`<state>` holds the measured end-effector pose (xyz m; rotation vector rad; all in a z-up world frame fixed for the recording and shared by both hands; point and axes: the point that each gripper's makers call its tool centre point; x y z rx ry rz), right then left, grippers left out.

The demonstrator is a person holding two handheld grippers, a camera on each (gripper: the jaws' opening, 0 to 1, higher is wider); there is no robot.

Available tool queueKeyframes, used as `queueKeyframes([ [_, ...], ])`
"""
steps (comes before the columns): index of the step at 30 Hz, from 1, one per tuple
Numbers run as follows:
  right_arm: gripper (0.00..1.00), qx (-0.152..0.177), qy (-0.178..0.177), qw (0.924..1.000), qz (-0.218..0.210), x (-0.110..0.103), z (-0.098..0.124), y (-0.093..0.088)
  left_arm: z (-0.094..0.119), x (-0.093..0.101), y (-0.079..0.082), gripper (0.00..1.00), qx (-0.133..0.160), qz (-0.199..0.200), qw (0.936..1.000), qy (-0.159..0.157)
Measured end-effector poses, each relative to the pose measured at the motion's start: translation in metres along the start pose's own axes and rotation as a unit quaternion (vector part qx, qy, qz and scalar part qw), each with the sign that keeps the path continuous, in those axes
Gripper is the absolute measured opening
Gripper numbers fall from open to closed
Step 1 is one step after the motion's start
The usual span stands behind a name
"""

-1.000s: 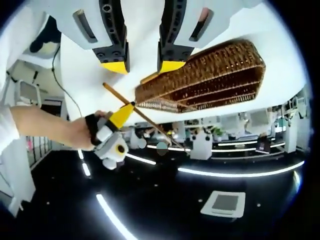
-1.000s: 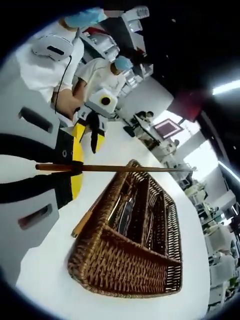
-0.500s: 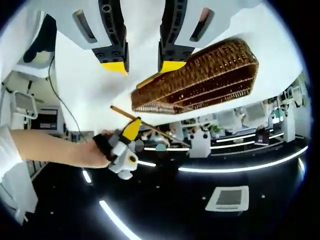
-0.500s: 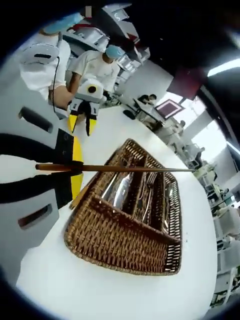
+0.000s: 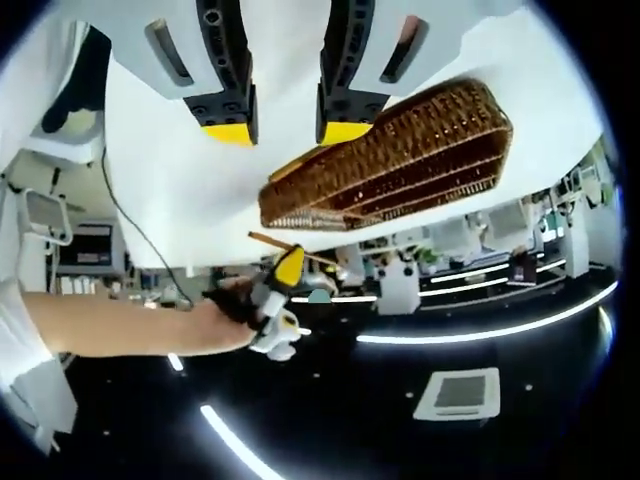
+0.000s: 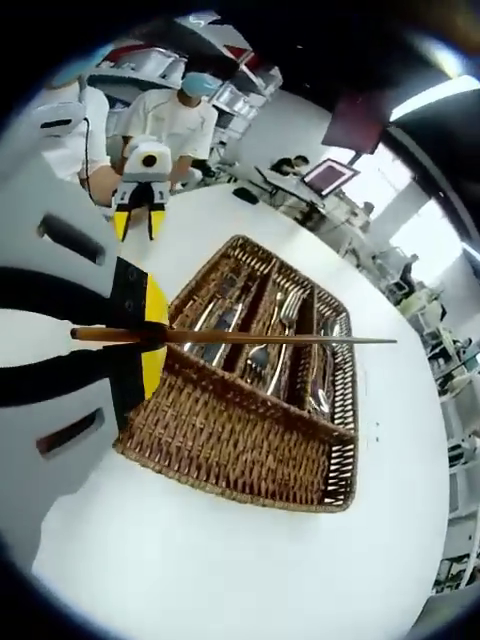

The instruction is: Arrange the knives, forks, and spoons in their matching storage slots by inserting each utensil handle-first until every utensil is classified and aligned in the correct compartment

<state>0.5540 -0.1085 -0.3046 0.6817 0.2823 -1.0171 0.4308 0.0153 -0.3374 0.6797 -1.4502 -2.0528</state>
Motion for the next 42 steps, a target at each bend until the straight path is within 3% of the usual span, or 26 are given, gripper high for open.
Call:
queueKeyframes([
  [1, 0.05, -0.004, -0.018, 0.9998, -0.005, 0.007, 0.000, 0.003, 0.000, 0.000, -0.001, 0.23, -0.002, -0.001, 1.0000, 0.001],
  [11, 0.05, -0.037, -0.067, 0.9956, -0.053, 0.033, -0.008, 0.013, 0.001, 0.001, -0.003, 0.29, -0.012, -0.012, 0.9998, 0.013],
  [15, 0.05, -0.065, -0.086, 0.9916, -0.072, 0.042, -0.014, 0.010, 0.003, 0.001, -0.001, 0.34, -0.019, -0.008, 0.9997, 0.016],
  [28, 0.05, -0.078, -0.132, 0.9803, -0.125, 0.063, -0.023, 0.017, 0.011, 0.001, -0.002, 0.38, -0.032, -0.003, 0.9994, 0.016],
  [42, 0.05, -0.085, -0.157, 0.9697, -0.166, 0.069, -0.041, 0.015, 0.017, -0.004, -0.005, 0.40, -0.033, 0.003, 0.9993, 0.019],
])
Point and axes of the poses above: the point that each gripper's makers call its tool centre point, and the gripper's own axes: z roughly backward along the fingers, x roughly to its right, y roughly out of its top, and after that the axes turned 9 degrees about -x, right-handed
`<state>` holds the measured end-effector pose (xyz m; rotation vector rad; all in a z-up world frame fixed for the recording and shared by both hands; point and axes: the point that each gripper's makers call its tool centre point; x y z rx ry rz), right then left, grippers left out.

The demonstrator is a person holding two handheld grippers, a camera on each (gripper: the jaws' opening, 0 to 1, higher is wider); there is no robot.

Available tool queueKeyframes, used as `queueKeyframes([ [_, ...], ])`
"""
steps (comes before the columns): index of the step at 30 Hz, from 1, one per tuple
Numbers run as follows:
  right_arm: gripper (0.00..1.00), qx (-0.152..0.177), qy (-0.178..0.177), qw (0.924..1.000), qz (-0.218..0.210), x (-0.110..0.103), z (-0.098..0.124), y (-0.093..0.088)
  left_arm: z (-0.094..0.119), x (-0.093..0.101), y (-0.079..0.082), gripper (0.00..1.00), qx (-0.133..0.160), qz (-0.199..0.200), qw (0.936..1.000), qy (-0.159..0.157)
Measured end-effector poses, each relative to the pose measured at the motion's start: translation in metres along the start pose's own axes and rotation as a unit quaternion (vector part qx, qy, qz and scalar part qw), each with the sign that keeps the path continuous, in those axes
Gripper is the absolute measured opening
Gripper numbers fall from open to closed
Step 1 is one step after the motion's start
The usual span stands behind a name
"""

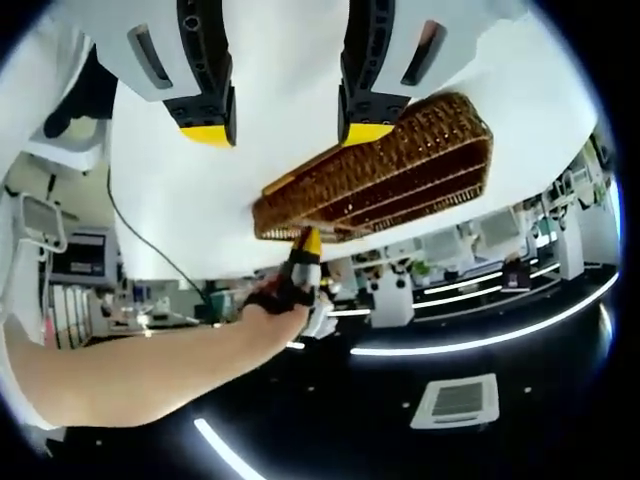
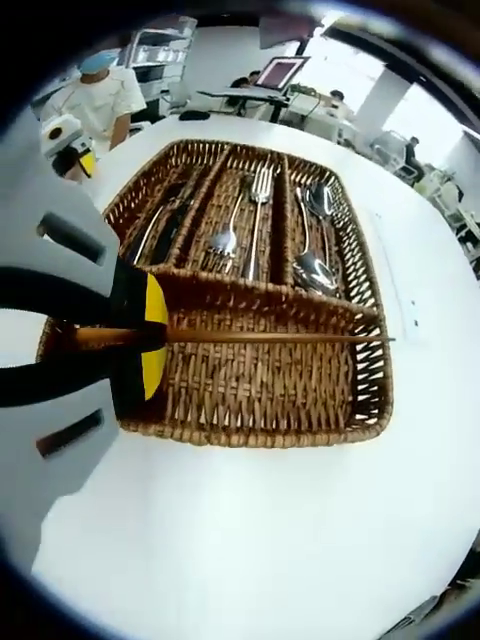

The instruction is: Arrange the knives, forks, and spoons in their matching storage slots by inserting each utensil handle-first until every utensil is classified and aligned in the correct compartment

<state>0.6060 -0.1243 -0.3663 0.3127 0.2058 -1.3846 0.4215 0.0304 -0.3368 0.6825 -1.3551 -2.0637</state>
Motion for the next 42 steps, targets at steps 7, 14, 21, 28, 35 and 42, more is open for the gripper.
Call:
queueKeyframes([
  [7, 0.05, 0.000, -0.008, 0.9997, -0.021, 0.007, -0.006, -0.002, 0.003, -0.001, 0.000, 0.40, -0.001, 0.000, 1.0000, 0.001],
  [14, 0.05, -0.012, -0.013, 0.9995, -0.026, 0.009, -0.015, -0.008, 0.003, -0.001, -0.001, 0.40, -0.001, 0.001, 1.0000, -0.001],
  [21, 0.05, -0.022, -0.010, 0.9991, -0.035, 0.011, -0.021, -0.014, 0.003, 0.000, -0.001, 0.40, -0.004, -0.001, 1.0000, -0.002],
  [28, 0.05, -0.019, -0.013, 0.9990, -0.038, 0.012, -0.023, -0.013, 0.004, 0.000, -0.001, 0.40, -0.004, -0.001, 1.0000, -0.001],
  [35, 0.06, -0.018, -0.016, 0.9993, -0.029, 0.011, -0.022, -0.012, 0.003, 0.002, 0.001, 0.40, -0.006, -0.004, 1.0000, -0.004],
  [42, 0.06, -0.019, -0.019, 0.9993, -0.025, 0.015, -0.022, -0.012, 0.000, 0.006, 0.002, 0.40, -0.008, -0.006, 0.9999, -0.005],
])
Point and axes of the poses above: the point that each gripper's makers call its tool centre point, and the gripper's own axes: z roughly backward along the fingers, x roughly to its right, y roughly out of its top, and after that the axes turned 9 degrees about -x, right-handed
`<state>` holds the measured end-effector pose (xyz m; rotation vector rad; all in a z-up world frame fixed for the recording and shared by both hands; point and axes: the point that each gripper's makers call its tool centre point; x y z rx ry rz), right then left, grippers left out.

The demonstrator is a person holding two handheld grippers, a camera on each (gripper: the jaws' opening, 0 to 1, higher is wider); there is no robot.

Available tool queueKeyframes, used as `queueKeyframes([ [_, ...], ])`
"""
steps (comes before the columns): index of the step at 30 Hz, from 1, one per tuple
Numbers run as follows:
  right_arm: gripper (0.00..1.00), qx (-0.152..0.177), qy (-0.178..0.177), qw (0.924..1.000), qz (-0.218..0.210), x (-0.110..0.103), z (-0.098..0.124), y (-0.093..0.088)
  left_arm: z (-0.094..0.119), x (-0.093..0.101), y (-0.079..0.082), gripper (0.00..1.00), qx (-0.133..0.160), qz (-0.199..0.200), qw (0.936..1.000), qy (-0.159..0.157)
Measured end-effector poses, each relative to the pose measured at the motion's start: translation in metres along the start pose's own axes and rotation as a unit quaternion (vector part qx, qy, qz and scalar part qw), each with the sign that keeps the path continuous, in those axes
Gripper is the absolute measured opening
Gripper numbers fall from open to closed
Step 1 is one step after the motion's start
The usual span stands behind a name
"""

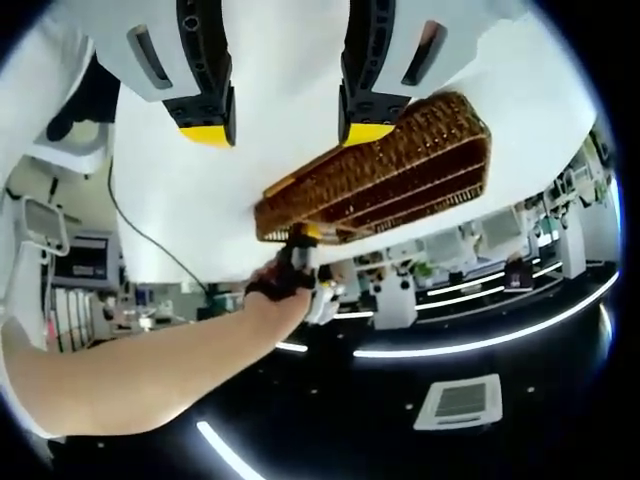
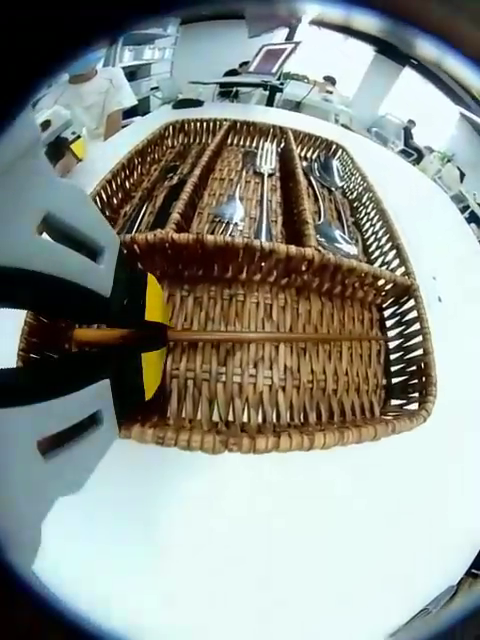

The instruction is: Arrange the knives, forks, and spoons in their matching storage slots by inserting each utensil handle-first until every utensil is classified and aligned in the correct compartment

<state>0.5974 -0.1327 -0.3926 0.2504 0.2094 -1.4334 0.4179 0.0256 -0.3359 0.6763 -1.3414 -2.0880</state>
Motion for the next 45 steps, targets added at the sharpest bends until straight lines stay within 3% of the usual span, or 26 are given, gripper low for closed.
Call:
queueKeyframes([
  [14, 0.07, -0.011, -0.031, 0.9985, 0.043, -0.0004, 0.0030, -0.0022, -0.0007, 0.0031, -0.0029, 0.40, -0.001, 0.002, 1.0000, -0.002],
  [20, 0.06, -0.026, -0.076, 0.9944, 0.069, 0.0040, 0.0050, -0.0001, 0.0000, 0.0027, -0.0053, 0.40, -0.003, 0.005, 1.0000, -0.001],
  [26, 0.05, -0.030, -0.084, 0.9933, 0.074, 0.0038, 0.0003, 0.0004, 0.0003, 0.0015, -0.0069, 0.40, -0.006, 0.005, 1.0000, -0.001],
  [36, 0.04, -0.003, -0.068, 0.9976, 0.009, 0.0070, 0.0044, 0.0007, 0.0000, 0.0042, -0.0061, 0.40, -0.007, 0.002, 1.0000, -0.004],
  [45, 0.04, 0.007, -0.069, 0.9976, -0.006, 0.0090, 0.0076, 0.0015, 0.0021, 0.0049, -0.0062, 0.40, -0.008, 0.000, 1.0000, -0.003],
])
Point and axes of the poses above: the point that each gripper's makers call its tool centre point, and the gripper's own axes: z roughly backward along the fingers, x roughly to its right, y roughly out of its top, and after that the axes turned 9 degrees about -x, right-handed
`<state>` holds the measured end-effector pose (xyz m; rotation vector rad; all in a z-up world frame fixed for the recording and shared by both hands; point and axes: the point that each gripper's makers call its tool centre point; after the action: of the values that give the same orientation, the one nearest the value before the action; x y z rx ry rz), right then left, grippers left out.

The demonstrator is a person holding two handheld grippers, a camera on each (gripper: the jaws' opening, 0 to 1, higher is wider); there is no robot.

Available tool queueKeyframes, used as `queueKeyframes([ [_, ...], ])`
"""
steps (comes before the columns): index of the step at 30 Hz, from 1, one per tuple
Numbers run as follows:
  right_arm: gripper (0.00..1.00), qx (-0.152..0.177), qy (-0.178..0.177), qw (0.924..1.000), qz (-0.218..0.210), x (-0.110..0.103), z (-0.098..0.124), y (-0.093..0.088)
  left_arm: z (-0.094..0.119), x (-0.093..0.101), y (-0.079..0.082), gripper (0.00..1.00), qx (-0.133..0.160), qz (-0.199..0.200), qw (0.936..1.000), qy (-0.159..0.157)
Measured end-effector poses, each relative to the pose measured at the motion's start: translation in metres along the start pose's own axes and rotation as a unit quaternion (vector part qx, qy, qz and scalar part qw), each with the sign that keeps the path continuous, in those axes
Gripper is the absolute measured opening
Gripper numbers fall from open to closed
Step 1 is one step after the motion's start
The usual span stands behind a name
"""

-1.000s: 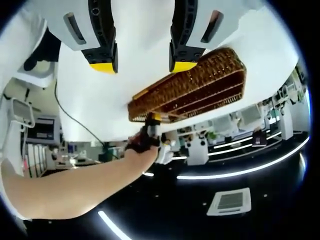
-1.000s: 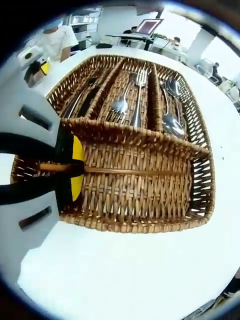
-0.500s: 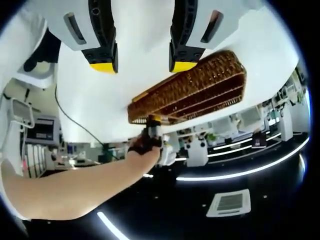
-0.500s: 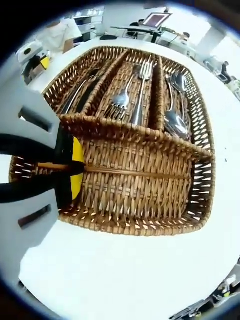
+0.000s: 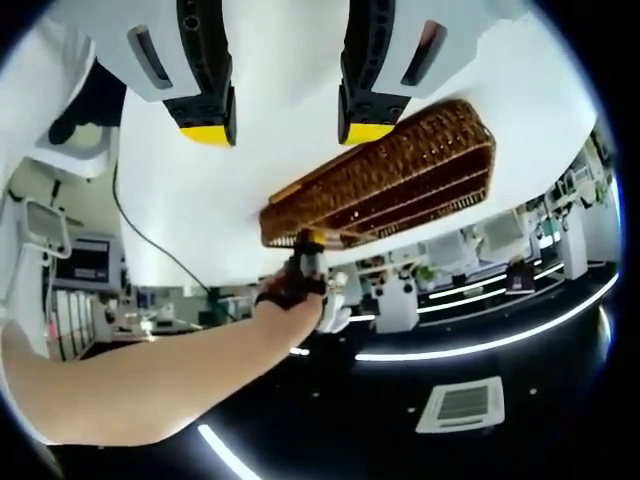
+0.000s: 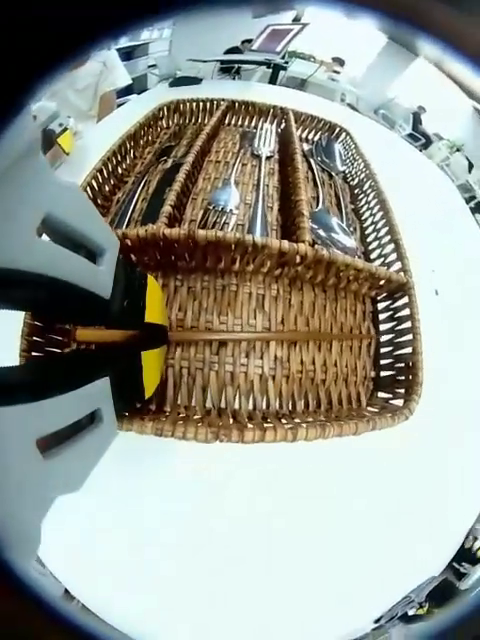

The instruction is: Arrange the knives, forks, and spoons in their matching storage slots by inserting each utensil handle-first until every utensil is classified and aligned in the correct compartment

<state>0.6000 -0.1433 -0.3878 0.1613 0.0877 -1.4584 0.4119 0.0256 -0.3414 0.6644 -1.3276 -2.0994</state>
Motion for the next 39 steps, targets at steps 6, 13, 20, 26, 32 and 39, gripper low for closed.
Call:
queueKeyframes([
  [6, 0.05, -0.004, 0.008, 0.9999, -0.009, 0.001, -0.002, -0.002, 0.000, 0.000, -0.001, 0.40, 0.000, 0.000, 1.0000, -0.001],
  [13, 0.05, -0.003, 0.009, 0.9999, 0.007, -0.001, -0.005, -0.001, 0.000, 0.001, -0.001, 0.40, -0.002, 0.000, 1.0000, -0.001],
  [20, 0.06, -0.004, 0.011, 0.9997, 0.022, -0.004, -0.003, -0.001, -0.001, 0.001, 0.001, 0.40, 0.000, -0.001, 1.0000, -0.002],
  [26, 0.06, -0.004, 0.001, 0.9995, 0.031, 0.001, 0.001, 0.000, -0.001, 0.002, 0.001, 0.40, -0.002, -0.004, 1.0000, -0.002],
  [32, 0.06, 0.001, 0.010, 0.9990, 0.043, -0.001, 0.004, 0.000, -0.001, 0.001, 0.002, 0.40, -0.002, -0.004, 1.0000, -0.001],
  [39, 0.06, 0.007, 0.009, 0.9978, 0.065, -0.005, 0.011, 0.004, -0.002, 0.003, 0.003, 0.40, -0.003, -0.007, 1.0000, -0.002],
])
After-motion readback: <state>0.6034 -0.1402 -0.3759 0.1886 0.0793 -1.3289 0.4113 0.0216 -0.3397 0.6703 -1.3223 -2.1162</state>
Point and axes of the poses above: the point that each gripper's makers call its tool centre point, and the gripper's own axes: z roughly backward along the fingers, x roughly to its right, y roughly out of its top, and after that the axes turned 9 degrees about -x, right-handed
